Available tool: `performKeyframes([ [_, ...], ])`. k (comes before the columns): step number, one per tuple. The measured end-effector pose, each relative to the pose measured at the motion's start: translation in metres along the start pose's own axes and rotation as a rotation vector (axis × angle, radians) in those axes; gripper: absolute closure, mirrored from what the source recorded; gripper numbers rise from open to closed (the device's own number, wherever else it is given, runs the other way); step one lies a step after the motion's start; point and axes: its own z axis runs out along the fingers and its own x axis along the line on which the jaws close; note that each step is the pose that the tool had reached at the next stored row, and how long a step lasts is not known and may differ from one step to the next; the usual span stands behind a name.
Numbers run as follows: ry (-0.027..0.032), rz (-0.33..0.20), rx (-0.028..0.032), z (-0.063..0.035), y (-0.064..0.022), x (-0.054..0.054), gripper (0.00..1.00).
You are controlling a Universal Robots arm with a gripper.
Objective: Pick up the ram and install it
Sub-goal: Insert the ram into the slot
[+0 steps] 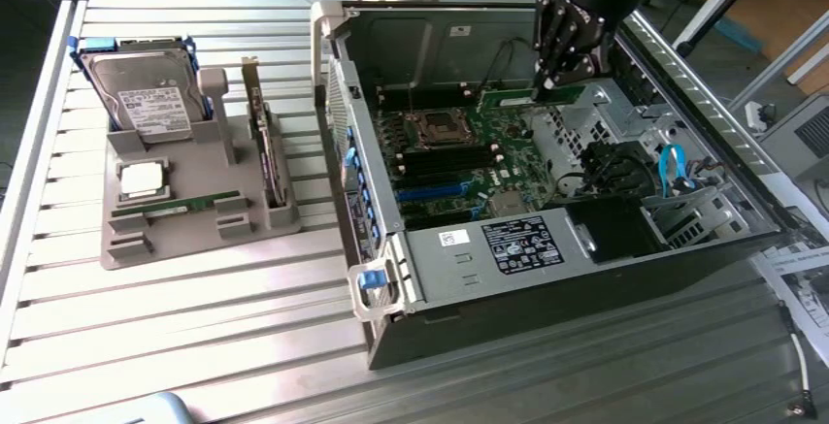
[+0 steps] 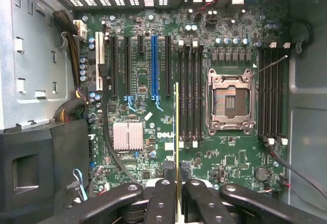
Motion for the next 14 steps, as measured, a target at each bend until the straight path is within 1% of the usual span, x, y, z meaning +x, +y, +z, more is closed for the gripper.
performKeyframes([
  [7, 0.0000, 0.000, 0.0000, 0.0045, 0.0010, 0.0000, 0.86],
  [14, 0.0001, 0.001, 0.0000, 0.0085, 0.0073, 0.0001, 0.86],
])
